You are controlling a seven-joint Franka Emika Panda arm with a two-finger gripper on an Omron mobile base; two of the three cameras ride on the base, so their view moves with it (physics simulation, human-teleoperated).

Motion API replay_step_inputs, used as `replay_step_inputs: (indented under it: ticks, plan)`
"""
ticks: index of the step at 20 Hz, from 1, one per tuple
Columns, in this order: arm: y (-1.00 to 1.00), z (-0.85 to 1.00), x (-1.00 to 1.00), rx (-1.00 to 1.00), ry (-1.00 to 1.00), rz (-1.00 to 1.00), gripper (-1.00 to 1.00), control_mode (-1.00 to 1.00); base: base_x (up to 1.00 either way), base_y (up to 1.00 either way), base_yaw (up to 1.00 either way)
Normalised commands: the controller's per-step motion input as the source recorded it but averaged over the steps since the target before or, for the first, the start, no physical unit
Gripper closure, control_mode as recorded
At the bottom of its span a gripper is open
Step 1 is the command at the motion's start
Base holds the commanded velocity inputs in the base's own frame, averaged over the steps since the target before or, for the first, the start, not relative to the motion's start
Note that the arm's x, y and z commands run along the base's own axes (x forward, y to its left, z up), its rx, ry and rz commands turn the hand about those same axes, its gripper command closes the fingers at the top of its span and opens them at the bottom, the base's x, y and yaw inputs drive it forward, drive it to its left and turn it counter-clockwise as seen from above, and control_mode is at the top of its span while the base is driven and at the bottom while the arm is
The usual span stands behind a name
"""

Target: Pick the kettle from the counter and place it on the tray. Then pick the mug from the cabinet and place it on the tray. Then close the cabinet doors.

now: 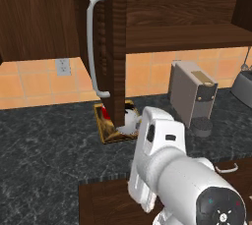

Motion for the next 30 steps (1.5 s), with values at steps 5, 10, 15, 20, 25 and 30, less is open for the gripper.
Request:
replay_step_inputs:
  ticks: [5, 10, 15, 20, 25, 30]
  plan:
    - [0.52, 0.05, 0.02, -0.01, -0.18, 0.15, -1.00, -1.00, 0.00, 0.00, 0.00]
    - [0.63, 0.00, 0.34, 0.00, -0.04, 0.16, -1.00, -1.00, 0.00, 0.00, 0.00]
    - [0.62, 0.00, 0.53, 0.00, 0.00, 0.10, -1.00, -1.00, 0.00, 0.00, 0.00]
    - [0.56, 0.00, 0.52, -0.06, 0.00, -0.06, -1.00, -1.00, 0.00, 0.00, 0.00]
    - [0.48, 0.00, 0.55, -0.13, 0.00, -0.37, -1.00, -1.00, 0.00, 0.00, 0.00]
    - [0.30, 0.00, 0.60, -0.11, 0.00, -0.43, -1.00, -1.00, 0.00, 0.00, 0.00]
